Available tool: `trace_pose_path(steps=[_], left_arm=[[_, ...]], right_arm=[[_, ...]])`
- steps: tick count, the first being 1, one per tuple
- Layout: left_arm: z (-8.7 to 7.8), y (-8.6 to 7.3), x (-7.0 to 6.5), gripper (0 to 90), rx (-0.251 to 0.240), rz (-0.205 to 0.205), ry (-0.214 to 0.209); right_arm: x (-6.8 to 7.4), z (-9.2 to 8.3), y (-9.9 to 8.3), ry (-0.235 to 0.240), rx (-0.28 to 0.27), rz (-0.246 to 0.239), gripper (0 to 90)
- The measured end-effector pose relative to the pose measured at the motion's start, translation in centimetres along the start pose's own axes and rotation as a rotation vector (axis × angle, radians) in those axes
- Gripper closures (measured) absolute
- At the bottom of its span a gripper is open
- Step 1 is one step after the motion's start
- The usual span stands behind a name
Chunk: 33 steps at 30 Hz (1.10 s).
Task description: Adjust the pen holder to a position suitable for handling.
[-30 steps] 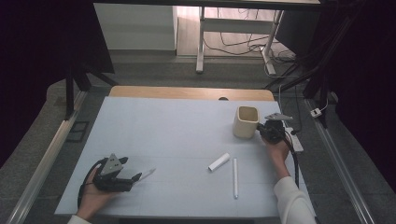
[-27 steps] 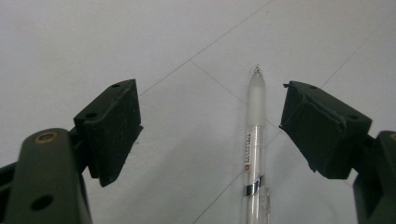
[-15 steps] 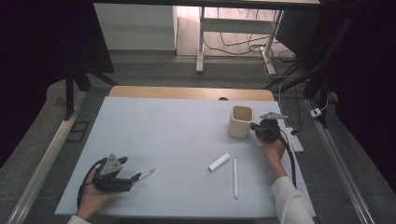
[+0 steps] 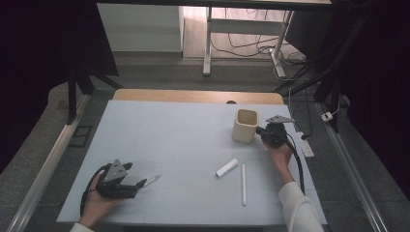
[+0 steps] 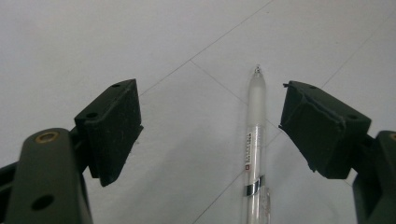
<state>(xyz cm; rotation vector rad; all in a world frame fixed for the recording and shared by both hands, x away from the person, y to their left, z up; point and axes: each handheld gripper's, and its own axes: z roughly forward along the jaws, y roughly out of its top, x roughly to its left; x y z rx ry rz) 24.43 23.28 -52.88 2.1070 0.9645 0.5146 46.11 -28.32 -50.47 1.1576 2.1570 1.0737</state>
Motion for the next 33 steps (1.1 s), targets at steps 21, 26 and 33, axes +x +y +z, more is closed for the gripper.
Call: trace_pose_path(steps=[21, 26, 33], left_arm=[[0.1, -0.1, 0.0, 19.9, 0.004, -0.002, 0.001], [0.1, -0.1, 0.0, 19.9, 0.007, 0.000, 0.002], [0.1, -0.1, 0.0, 19.9, 0.008, 0.000, 0.003]], right_arm=[[3.2, 1.6, 1.4, 0.056, 0.003, -0.061, 89.6], [3.8, 2.0, 1.6, 0.059, 0.009, -0.081, 89.5], [4.4, 2.4, 2.1, 0.077, 0.011, -0.086, 89.5]])
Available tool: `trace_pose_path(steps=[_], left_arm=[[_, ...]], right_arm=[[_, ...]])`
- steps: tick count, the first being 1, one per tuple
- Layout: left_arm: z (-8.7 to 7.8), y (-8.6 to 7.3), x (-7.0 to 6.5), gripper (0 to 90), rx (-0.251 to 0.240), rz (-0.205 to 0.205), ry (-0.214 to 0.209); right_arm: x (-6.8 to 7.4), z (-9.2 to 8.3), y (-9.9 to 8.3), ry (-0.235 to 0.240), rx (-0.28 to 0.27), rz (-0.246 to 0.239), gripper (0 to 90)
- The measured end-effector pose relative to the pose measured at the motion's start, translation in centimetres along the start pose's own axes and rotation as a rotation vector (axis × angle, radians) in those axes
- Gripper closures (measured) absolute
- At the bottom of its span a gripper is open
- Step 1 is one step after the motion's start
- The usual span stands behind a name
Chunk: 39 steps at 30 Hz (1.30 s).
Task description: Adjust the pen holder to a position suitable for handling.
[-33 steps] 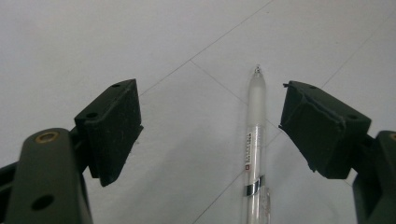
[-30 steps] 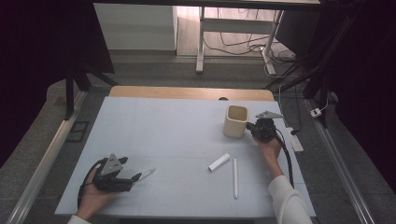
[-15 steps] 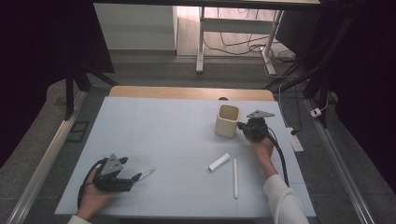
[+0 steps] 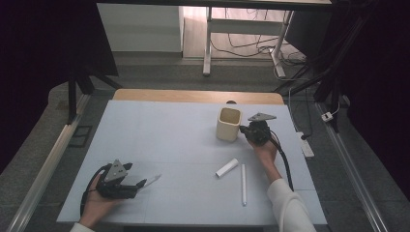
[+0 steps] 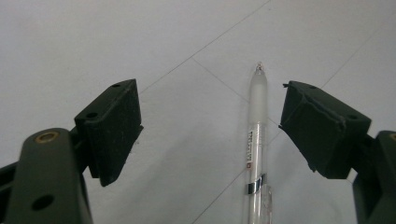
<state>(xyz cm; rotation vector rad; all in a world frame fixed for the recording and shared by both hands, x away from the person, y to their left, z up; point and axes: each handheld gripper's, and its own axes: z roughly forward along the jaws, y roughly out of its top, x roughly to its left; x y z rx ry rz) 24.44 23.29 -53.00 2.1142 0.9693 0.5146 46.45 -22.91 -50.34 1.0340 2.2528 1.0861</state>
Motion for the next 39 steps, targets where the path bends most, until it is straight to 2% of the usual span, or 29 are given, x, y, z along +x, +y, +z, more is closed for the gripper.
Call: trace_pose_path(steps=[12, 31, 39], left_arm=[[0.0, 0.0, 0.0, 19.9, 0.001, 0.001, 0.003], [0.0, -0.1, 0.0, 19.9, 0.004, 0.001, 0.005], [-0.1, 0.0, 0.0, 19.9, -0.001, -0.002, 0.008]], right_arm=[[0.8, 1.1, 0.7, 0.025, -0.010, -0.002, 89.5], [1.2, 2.0, 1.4, 0.040, -0.008, -0.005, 89.5], [1.8, 2.7, 1.8, 0.047, -0.014, -0.005, 89.5]])
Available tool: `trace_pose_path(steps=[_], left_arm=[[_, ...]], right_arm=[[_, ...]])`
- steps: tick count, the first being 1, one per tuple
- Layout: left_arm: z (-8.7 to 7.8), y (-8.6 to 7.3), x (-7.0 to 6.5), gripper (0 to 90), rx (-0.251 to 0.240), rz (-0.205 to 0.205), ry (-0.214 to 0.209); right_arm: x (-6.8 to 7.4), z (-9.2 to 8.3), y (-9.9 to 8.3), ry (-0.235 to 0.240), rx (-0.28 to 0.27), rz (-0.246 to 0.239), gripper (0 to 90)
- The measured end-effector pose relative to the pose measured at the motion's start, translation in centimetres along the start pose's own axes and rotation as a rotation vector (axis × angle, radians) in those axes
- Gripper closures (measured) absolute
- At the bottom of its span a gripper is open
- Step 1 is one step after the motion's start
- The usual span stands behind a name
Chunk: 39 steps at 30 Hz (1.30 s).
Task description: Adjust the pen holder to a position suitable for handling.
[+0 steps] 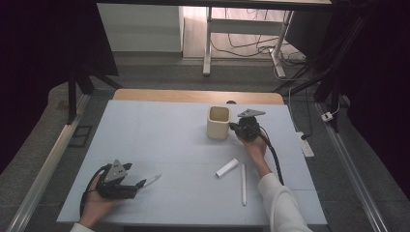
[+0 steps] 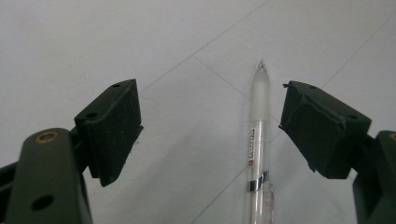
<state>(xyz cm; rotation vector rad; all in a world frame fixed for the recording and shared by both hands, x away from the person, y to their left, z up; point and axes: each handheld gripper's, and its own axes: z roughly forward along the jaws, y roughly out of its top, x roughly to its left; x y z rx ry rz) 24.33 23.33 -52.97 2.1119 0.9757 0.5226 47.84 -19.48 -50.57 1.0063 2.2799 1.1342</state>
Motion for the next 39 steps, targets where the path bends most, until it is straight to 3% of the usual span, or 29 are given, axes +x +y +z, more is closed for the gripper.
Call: trace_pose_path(steps=[15, 28, 33, 39], left_arm=[[-0.1, -0.1, 0.0, 19.9, -0.005, 0.001, -0.004], [0.0, 0.0, 0.0, 19.9, -0.003, 0.003, -0.005], [0.0, -0.1, 0.0, 19.9, -0.004, 0.002, -0.003], [-0.1, -0.1, 0.1, 19.9, -0.004, 0.003, -0.002]], right_arm=[[2.1, 1.9, 1.8, 0.024, 0.040, -0.054, 89.5], [2.6, 2.6, 2.4, 0.029, 0.050, -0.062, 89.5], [2.8, 2.6, 2.6, 0.030, 0.060, -0.088, 89.5], [2.4, 2.5, 2.5, 0.057, 0.050, -0.051, 89.5]])
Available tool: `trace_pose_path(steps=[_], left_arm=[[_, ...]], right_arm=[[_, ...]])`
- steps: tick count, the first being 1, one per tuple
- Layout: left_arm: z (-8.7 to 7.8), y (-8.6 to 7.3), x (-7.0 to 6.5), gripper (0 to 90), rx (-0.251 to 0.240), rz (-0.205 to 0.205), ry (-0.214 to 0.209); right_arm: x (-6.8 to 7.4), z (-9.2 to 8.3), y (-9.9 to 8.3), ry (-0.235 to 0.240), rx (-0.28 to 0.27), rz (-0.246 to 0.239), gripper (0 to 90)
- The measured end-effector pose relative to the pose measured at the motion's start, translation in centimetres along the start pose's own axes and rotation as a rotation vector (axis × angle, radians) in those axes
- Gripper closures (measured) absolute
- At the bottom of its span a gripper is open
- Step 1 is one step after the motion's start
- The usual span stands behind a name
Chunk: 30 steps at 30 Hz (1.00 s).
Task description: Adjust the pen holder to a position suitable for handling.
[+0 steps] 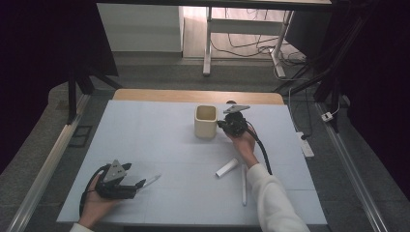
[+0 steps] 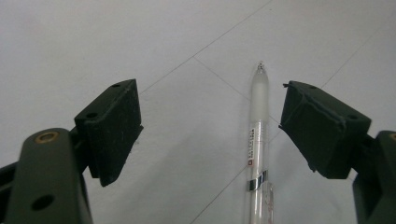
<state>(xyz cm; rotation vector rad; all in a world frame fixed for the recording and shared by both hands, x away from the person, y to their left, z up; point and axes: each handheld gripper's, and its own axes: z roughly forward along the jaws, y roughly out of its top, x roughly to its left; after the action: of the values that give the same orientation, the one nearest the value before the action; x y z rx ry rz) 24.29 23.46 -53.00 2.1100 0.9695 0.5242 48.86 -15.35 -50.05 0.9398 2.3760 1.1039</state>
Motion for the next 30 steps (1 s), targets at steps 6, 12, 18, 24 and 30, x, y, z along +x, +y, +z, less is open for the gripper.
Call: trace_pose_path(steps=[6, 12, 18, 24, 30], left_arm=[[0.0, 0.0, 0.0, 19.9, 0.000, -0.002, -0.001], [0.1, 0.0, 0.0, 19.9, 0.002, -0.002, -0.003], [0.0, 0.0, -0.1, 19.9, 0.004, -0.001, 0.000], [0.0, 0.0, 0.0, 19.9, 0.003, -0.004, 0.002], [0.0, -0.1, 0.0, 20.0, 0.004, -0.004, 0.005]], right_arm=[[0.0, -0.7, -0.2, 0.002, -0.005, -0.003, 89.5], [0.1, -2.3, -0.9, 0.017, -0.035, 0.005, 89.5], [0.1, -4.2, -2.2, 0.031, -0.060, 0.020, 89.5], [0.2, -6.1, -3.5, 0.029, -0.096, 0.010, 89.3], [0.2, -7.9, -4.6, 0.027, -0.116, 0.019, 72.1]])
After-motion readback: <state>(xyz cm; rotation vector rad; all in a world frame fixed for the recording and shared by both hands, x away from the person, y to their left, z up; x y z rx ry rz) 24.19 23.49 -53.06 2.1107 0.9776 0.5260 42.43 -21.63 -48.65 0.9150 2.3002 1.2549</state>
